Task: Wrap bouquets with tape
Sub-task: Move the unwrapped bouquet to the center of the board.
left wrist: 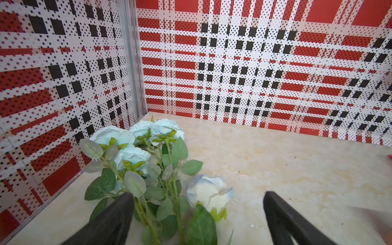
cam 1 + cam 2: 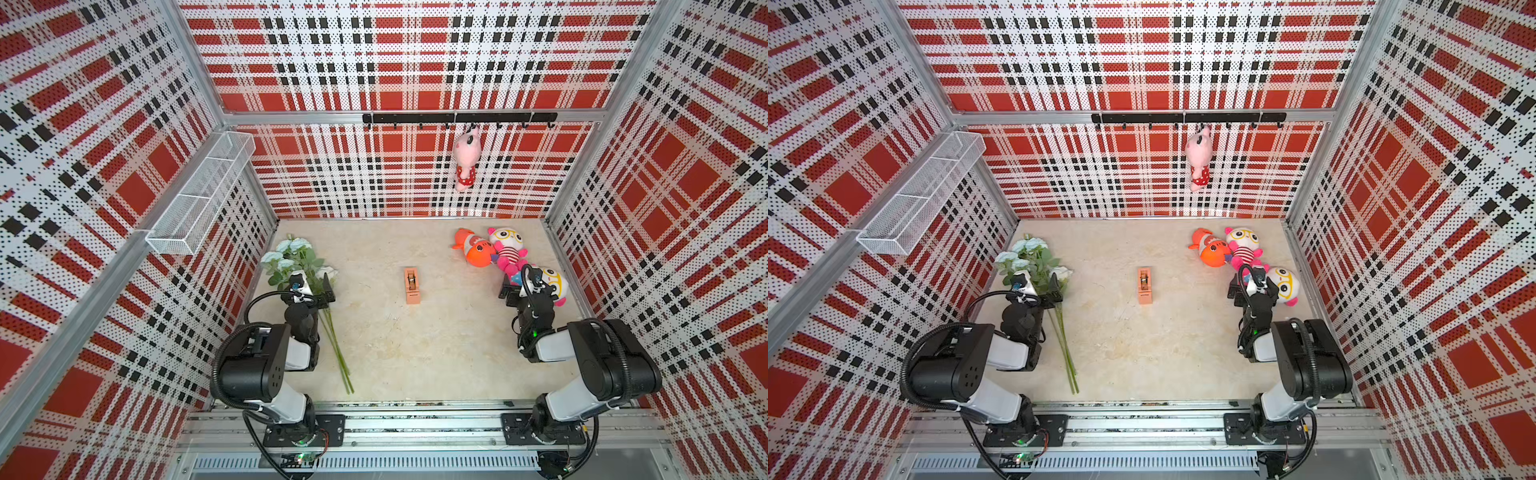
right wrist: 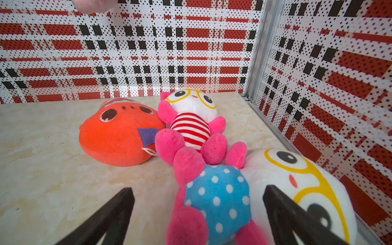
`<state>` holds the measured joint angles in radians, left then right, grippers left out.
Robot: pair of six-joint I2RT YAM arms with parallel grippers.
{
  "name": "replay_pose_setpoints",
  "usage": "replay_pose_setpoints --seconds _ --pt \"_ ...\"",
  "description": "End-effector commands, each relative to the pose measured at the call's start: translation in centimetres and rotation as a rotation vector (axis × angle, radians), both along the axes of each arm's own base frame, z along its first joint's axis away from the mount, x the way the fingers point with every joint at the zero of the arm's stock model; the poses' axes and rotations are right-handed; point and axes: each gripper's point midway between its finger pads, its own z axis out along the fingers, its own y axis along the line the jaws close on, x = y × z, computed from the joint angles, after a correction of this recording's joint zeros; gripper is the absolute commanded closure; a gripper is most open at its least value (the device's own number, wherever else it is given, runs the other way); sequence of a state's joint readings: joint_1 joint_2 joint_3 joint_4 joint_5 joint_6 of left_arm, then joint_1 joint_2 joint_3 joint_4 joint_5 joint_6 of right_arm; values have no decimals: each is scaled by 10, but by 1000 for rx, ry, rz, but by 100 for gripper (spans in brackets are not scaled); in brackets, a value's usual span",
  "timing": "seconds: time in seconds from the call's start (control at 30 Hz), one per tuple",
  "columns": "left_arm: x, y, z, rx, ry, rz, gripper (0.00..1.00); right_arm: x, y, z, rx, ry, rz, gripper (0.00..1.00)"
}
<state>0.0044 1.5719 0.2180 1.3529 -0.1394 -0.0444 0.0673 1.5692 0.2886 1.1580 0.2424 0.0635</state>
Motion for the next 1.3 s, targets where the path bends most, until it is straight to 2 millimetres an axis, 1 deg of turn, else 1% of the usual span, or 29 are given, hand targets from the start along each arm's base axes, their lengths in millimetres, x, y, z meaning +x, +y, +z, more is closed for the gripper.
replay_pose_setpoints --seconds 0.0,0.27,0.73,0.8,0.83,0.87,0.93,0.97,1.0,1.03,1.07,1.1,1.13,1.17,1.2,1.23,1.27 --pt "2 0 5 10 -13 6 2 -3 0 1 -13 -15 -6 0" --pt "2 0 5 9 -13 6 2 -2 2 2 -11 -17 2 0" --pt "1 0 5 10 -16 6 2 -3 -1 2 -8 -16 -12 0" --pt "7 4 15 21 -8 66 2 -6 -13 7 -3 -27 -98 0" --pt "11 6 20 32 23 114 2 -8 -11 8 8 -15 -91 0" --pt "12 7 33 38 38 172 2 -8 -14 15 -6 -34 -108 0" --pt "9 13 62 -63 12 253 2 -8 -16 28 -28 -14 -158 0" --pt "6 15 72 -157 5 264 2 -7 -14 37 -38 -10 -159 0" --pt "1 17 79 -273 3 261 2 -8 -13 49 -8 -28 -165 0" --pt "-3 16 77 -371 27 243 2 -10 -14 58 65 -51 -177 0" --pt "-3 8 75 -426 68 145 2 -15 -20 65 168 -85 -219 0" --pt "-3 0 73 -493 94 36 2 -20 -21 64 286 -83 -232 0" --pt "-4 -5 70 -551 114 -34 2 -19 -12 61 359 -47 -142 0" --pt "-6 -6 61 -597 163 -53 2 -18 1 63 417 -34 -29 0" --pt "-8 -4 49 -604 230 -25 2 -16 21 65 438 -13 96 0" --pt "-10 -2 40 -583 284 16 2 -16 38 65 436 18 183 0" --pt "-16 -4 27 -543 368 72 2 -14 55 66 432 50 248 0"
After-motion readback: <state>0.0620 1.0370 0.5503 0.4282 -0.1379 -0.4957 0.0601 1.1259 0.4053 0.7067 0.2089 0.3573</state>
